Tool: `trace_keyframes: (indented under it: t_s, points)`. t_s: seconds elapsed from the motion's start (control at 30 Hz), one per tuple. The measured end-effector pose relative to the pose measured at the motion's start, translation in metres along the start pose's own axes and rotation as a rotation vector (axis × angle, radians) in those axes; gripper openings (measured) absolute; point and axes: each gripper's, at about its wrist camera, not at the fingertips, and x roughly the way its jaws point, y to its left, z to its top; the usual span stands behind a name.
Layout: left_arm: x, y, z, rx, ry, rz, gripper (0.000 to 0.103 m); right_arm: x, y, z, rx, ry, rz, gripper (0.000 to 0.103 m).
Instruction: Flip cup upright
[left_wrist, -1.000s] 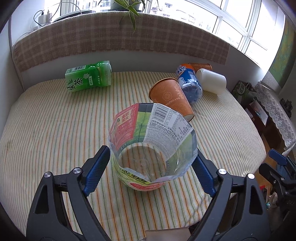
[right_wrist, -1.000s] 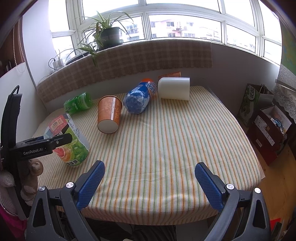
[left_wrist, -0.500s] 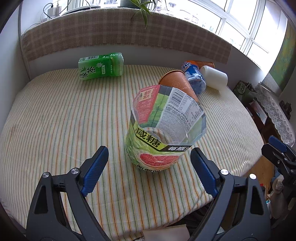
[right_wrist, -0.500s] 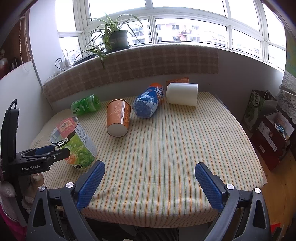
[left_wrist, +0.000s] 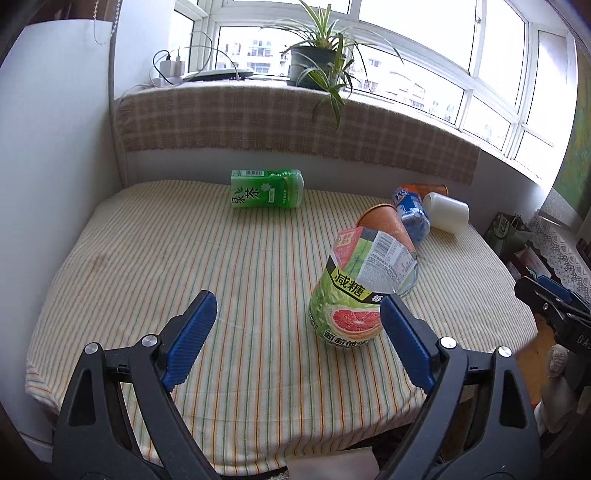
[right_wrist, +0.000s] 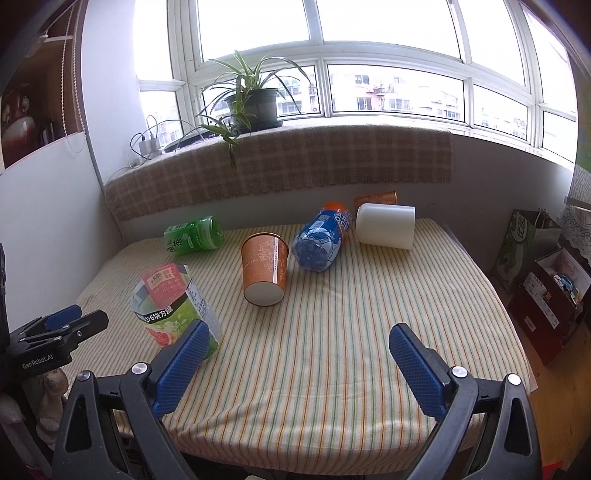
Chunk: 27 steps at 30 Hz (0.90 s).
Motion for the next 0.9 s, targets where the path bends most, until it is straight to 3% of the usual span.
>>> trace_keyframes:
  t_s: [0.13,0.17,0.23,0.37,0.9]
  points:
    - [-0.030,-0.010,0.010,0.027,-0.137,0.045,0.092,-0.007,0.007,0.006,0.003,-0.057,0.005,0.099]
    - [-0.036,-0.014,0.011,0.039,-0.162,0.055,0.093,-0.010,0.009,0.008,0.002,-0.071,0.005,0.099]
    - [-0.046,-0.020,0.013,0.054,-0.204,0.066,0.103,-0.014,0.011,0.010,-0.001,-0.094,0.005,0.100]
    - [-0.061,-0.030,0.011,0.082,-0.275,0.087,0.103,-0.022,0.015,0.012,-0.006,-0.139,-0.006,0.103]
    - [-0.070,-0.040,0.011,0.069,-0.290,0.102,0.103,-0.030,0.017,0.010,-0.024,-0.188,-0.042,0.103]
